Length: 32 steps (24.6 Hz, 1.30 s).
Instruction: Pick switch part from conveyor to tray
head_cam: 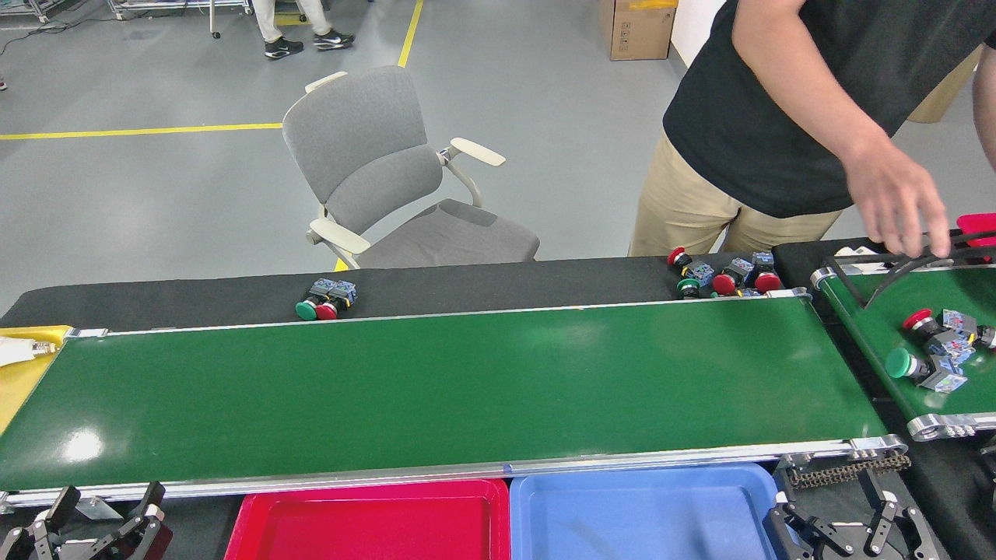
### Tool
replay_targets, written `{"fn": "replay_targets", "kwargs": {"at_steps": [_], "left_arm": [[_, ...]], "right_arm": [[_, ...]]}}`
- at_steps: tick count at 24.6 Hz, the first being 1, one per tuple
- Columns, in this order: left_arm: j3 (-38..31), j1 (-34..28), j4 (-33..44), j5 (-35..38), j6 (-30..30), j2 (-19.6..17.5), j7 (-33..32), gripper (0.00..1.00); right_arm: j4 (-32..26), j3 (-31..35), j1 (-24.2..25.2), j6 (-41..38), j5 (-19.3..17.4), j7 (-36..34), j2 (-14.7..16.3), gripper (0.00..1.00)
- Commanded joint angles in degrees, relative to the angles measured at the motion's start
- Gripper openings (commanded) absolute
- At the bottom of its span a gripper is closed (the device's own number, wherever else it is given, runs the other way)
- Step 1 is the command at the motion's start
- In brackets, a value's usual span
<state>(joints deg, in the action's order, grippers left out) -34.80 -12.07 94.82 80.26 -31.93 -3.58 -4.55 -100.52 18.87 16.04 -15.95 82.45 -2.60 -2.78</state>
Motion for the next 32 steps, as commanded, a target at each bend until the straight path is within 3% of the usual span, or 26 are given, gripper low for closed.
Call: {"fn": "replay_targets", "kwargs": {"at_steps": [1, 3, 5, 17, 21, 24, 32], "left_arm": [[0.1, 0.3, 0.7, 0.1, 0.2, -0.3, 0.1, 1.00], [0.1, 0.3, 0.7, 0.1, 0.2, -0.3, 0.1, 1.00], [0.1, 0.3, 0.5, 0.1, 0.2, -0.3, 0.1, 1.00], [0.8, 1.2, 0.5, -0.4, 0.1, -0.5, 0.1, 1.00], [3.3, 2.6, 0.0, -2.5, 4.8, -3.3, 0.2, 1.00], [9.6, 1.6, 0.7, -6.1, 10.2, -7.6, 0.2, 1.00], [12.3, 0.9, -0.1, -7.1, 12.7, -9.8, 0.2, 1.00]], "right_arm": [[-0.6, 0.1, -0.1, -0.5, -0.3, -0.6, 0.1, 1.00], [-0.6, 0.1, -0.1, -0.5, -1.1, -0.9, -0.1, 1.00], [-0.6, 0.1, 0.0, -0.4, -4.6, -1.4, 0.1, 1.00], [-0.1, -0.2, -1.5, 0.1, -4.7, -0.9, 0.4, 1.00], [0.8, -0.2, -2.4, 0.7, -4.4, 3.2, 0.5, 1.00], [1.6, -0.2, -2.7, 2.1, -4.3, 5.4, 1.3, 1.00], [6.5, -2.4, -8.7, 5.1, -4.4, 6.7, 6.3, 1.00]]}}
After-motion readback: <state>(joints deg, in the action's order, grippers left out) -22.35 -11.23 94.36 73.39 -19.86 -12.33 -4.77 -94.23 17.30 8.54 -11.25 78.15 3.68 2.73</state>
